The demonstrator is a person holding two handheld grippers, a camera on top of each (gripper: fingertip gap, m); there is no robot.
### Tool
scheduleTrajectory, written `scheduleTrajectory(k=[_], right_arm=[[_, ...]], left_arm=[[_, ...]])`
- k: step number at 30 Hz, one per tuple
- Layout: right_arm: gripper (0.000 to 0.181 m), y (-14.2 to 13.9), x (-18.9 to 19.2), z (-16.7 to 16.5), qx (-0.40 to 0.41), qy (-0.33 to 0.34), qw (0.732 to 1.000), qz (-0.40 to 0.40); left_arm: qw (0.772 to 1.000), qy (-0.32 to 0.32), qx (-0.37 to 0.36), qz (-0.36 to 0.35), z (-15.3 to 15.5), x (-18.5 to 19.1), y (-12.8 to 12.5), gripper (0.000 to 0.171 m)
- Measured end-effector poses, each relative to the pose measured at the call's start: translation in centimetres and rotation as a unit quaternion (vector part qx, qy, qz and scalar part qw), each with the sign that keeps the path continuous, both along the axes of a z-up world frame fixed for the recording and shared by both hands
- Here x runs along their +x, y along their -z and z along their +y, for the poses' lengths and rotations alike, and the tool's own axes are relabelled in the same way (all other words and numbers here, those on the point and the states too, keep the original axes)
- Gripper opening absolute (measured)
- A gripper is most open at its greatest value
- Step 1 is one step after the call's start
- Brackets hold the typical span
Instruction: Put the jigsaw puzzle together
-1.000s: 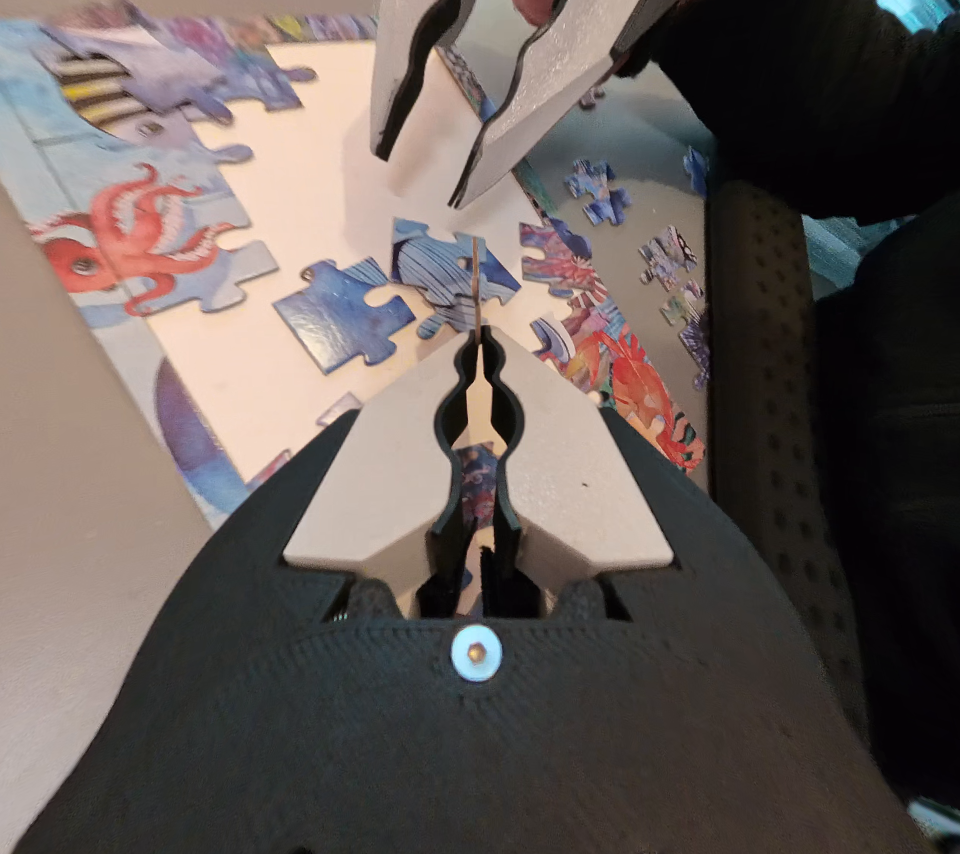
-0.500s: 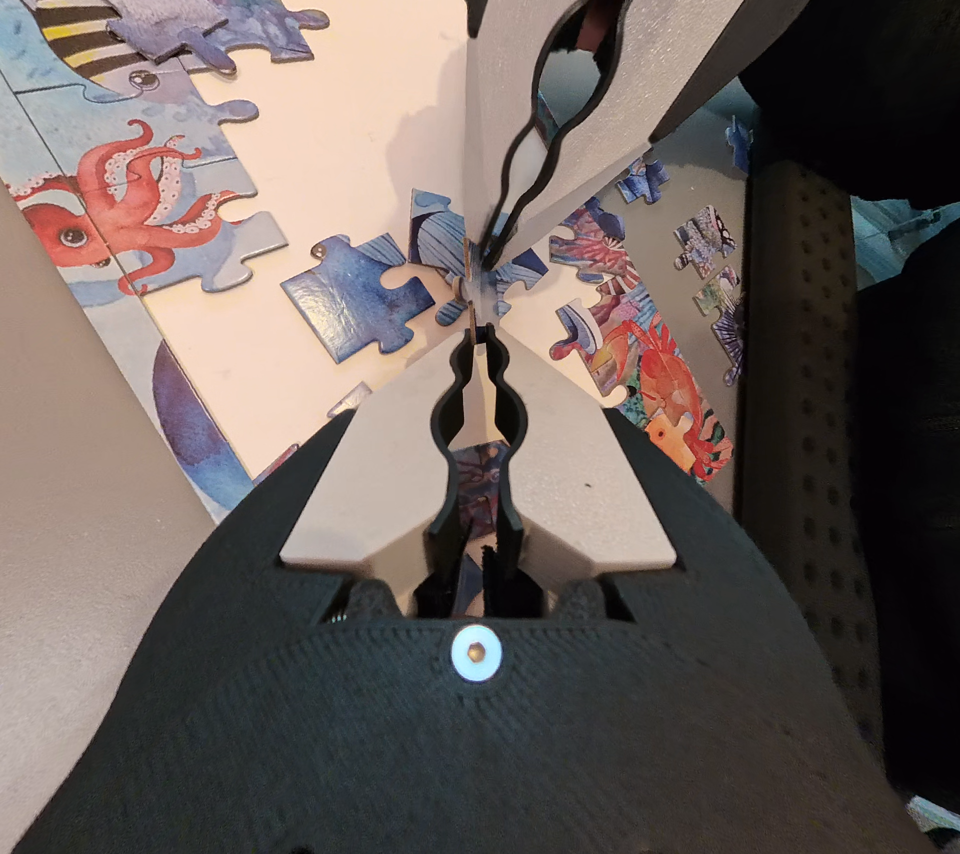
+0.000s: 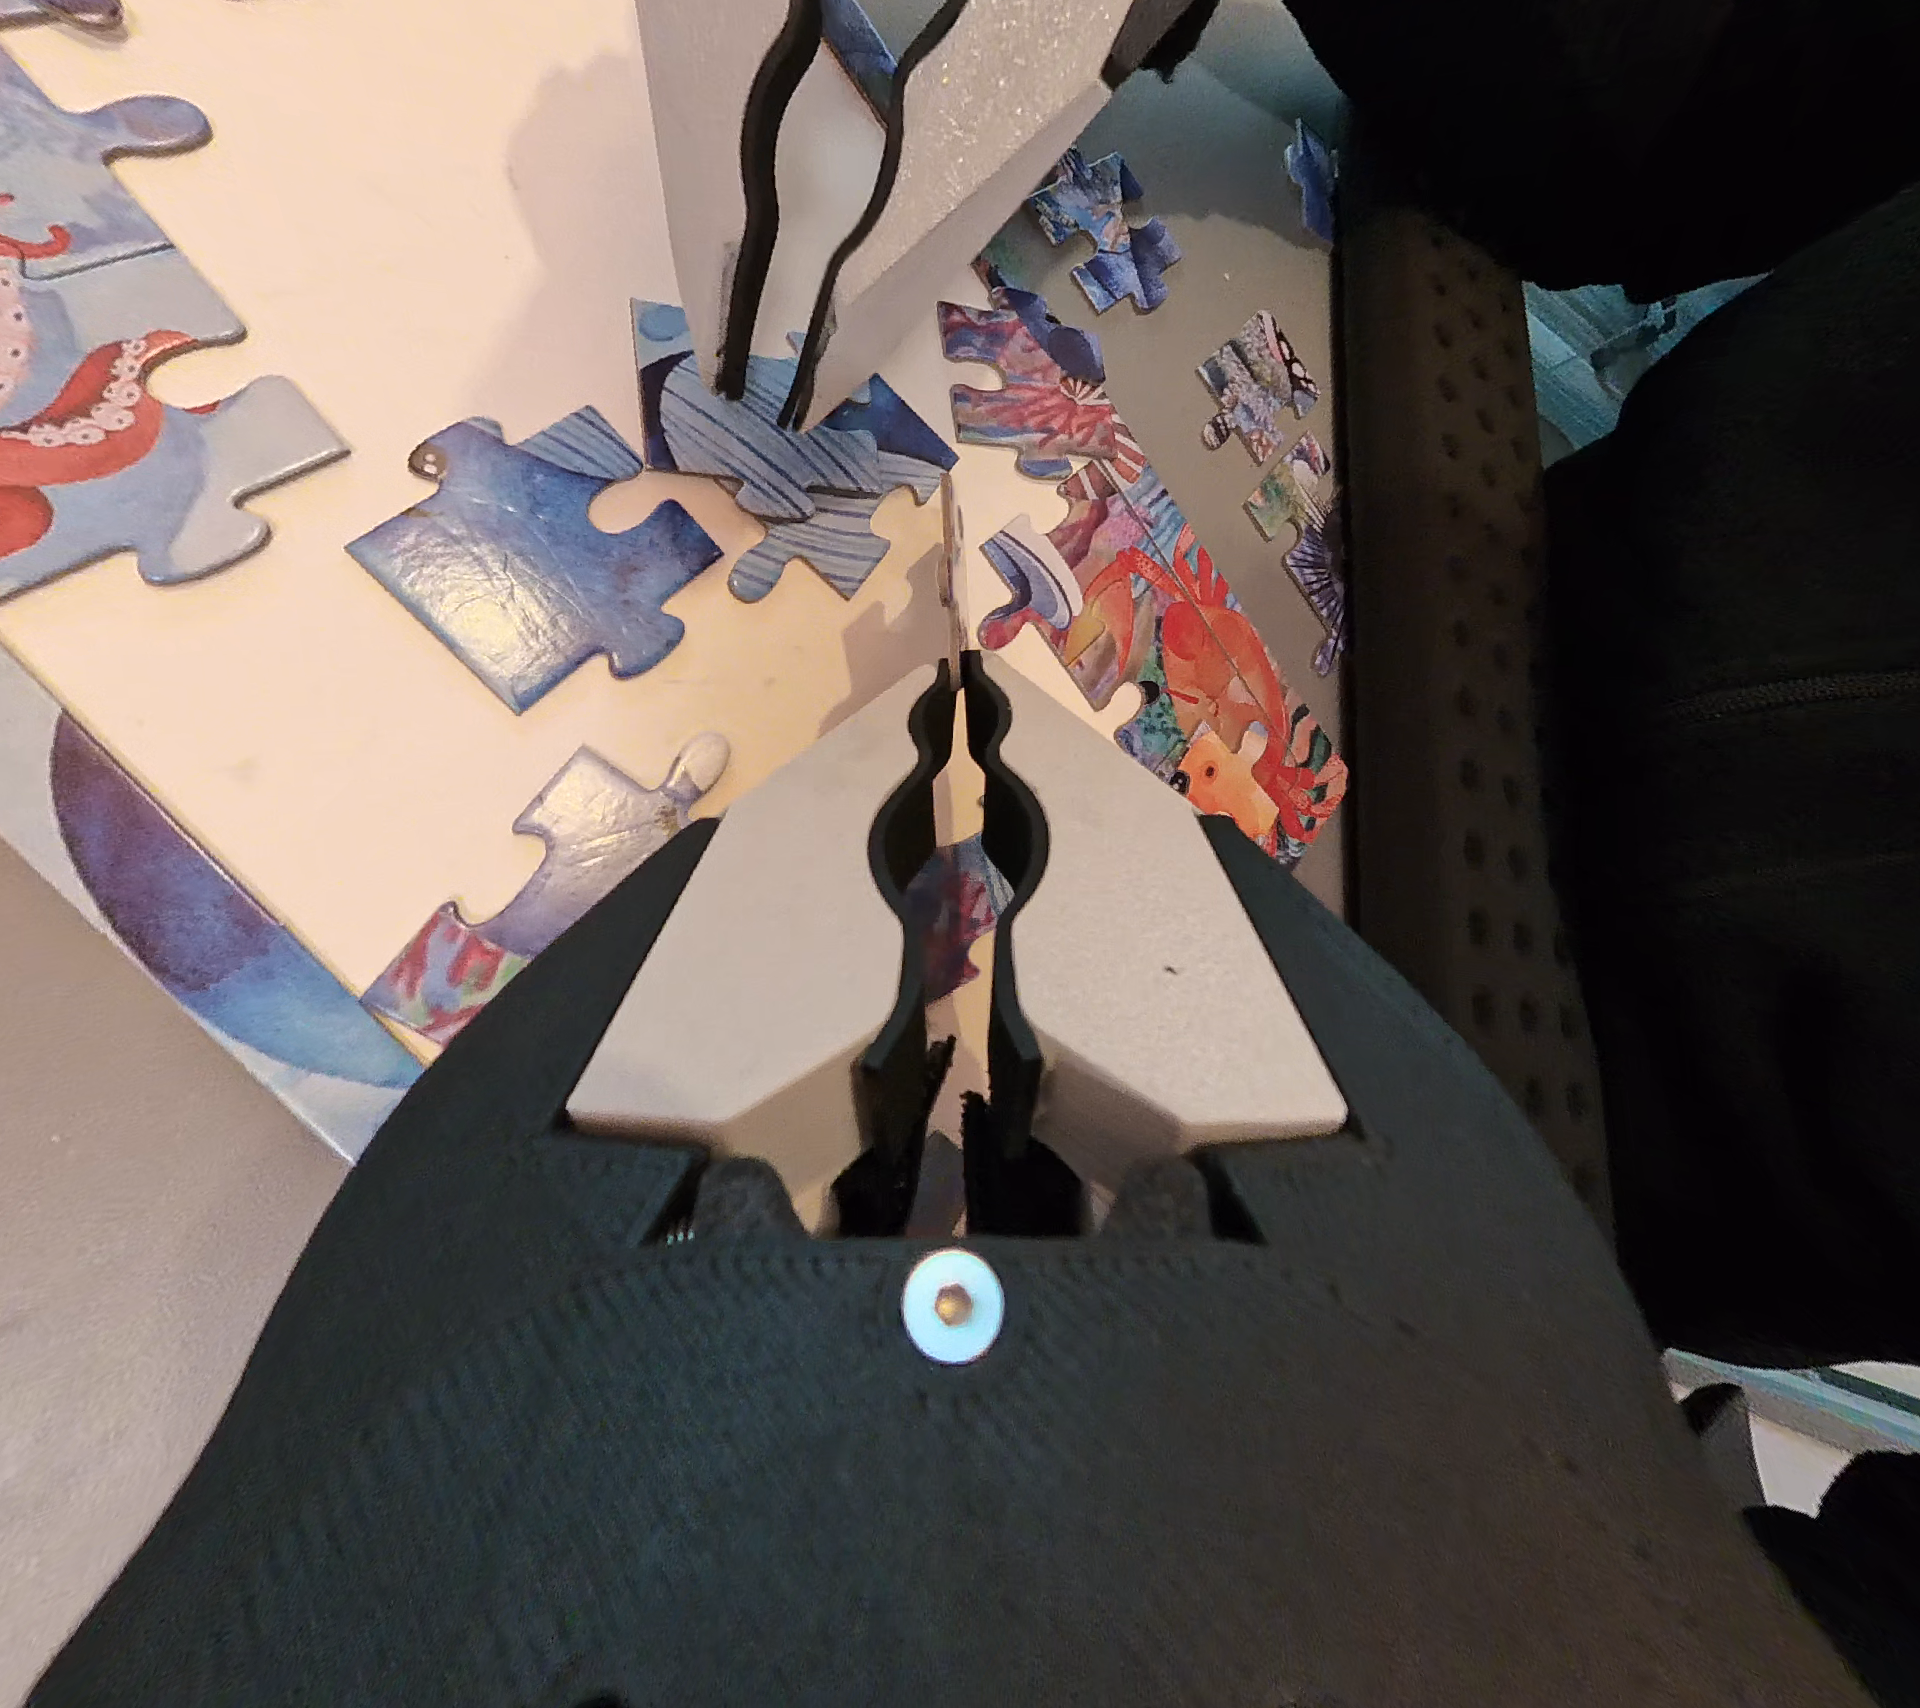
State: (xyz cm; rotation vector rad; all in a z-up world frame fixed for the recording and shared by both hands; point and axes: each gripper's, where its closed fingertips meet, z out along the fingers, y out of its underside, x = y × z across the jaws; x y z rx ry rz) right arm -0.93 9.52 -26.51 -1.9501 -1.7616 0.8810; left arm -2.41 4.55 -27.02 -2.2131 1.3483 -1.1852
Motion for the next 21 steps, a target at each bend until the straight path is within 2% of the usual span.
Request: scheduleTrajectory(k=[6,11,21], right_arm=[[0.009,-0.1,0.0,0.0,-0.003,-0.001,1.0,0.001],[0.023,0.2,-0.3,-0.4,-0.008,-0.008,1.0,-0.001],[0.019,0.1,-0.5,-0.9,-0.01,-0.023,1.0,0.002]], left_arm=[[1.0,-0.014,0.001,0.008,0.6,-0.2,0.4,0.003],[1.0,-0.018,0.008,0.007,0.8,-0.2,0.3,0.002],[0.999,-0.026,0.015,0.017,1.3,-0.4,0.6,0.003]])
